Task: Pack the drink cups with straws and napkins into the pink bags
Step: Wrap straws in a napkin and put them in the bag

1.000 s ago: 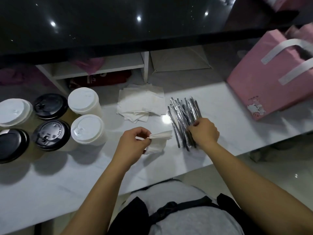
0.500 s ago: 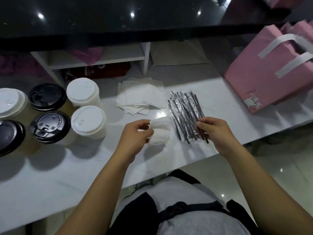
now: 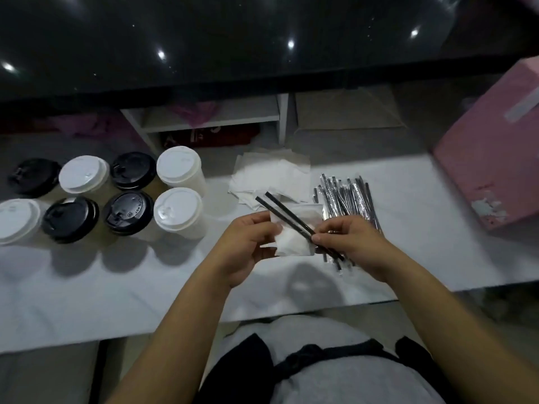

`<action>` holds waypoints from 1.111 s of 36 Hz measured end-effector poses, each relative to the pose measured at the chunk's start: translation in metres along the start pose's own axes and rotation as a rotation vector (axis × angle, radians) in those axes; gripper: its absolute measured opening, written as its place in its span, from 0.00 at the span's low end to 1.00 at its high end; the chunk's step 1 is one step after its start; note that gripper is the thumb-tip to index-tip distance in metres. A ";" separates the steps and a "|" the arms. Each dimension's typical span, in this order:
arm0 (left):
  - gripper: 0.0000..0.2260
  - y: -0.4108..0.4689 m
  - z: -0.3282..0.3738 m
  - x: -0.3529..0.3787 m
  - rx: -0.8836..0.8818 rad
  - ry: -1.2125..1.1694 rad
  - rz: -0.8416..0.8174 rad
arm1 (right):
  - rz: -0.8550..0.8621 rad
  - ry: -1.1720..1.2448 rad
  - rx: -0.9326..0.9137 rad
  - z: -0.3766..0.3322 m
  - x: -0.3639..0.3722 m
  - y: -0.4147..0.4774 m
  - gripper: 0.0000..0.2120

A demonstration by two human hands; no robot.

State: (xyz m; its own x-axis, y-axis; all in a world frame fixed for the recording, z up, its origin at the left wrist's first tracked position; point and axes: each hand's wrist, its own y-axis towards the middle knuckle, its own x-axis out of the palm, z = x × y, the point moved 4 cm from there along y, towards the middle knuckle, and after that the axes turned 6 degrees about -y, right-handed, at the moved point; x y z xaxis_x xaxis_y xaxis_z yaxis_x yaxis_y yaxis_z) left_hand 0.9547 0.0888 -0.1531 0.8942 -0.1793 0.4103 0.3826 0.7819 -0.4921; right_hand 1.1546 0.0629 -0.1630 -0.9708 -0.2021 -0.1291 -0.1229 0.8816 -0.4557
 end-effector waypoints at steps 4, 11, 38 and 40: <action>0.14 -0.009 -0.003 0.010 0.013 -0.072 0.010 | -0.037 0.093 -0.013 0.001 -0.002 0.005 0.03; 0.22 -0.026 -0.027 0.024 0.031 -0.243 0.077 | -0.090 0.244 -0.011 0.010 -0.007 0.009 0.04; 0.10 -0.147 -0.077 -0.016 0.361 -0.251 0.765 | -0.501 -0.133 -0.148 -0.009 0.072 -0.027 0.07; 0.08 -0.165 -0.074 -0.033 0.383 -0.195 0.764 | -0.537 -0.178 -0.190 -0.026 0.093 -0.035 0.17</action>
State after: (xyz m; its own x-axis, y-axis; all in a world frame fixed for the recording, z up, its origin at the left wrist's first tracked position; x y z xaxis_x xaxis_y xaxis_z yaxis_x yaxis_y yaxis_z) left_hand 0.8790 -0.0787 -0.1422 0.8048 0.5534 0.2143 -0.4407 0.7992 -0.4087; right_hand 1.0635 0.0246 -0.1357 -0.7149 -0.6949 -0.0772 -0.6380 0.6935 -0.3347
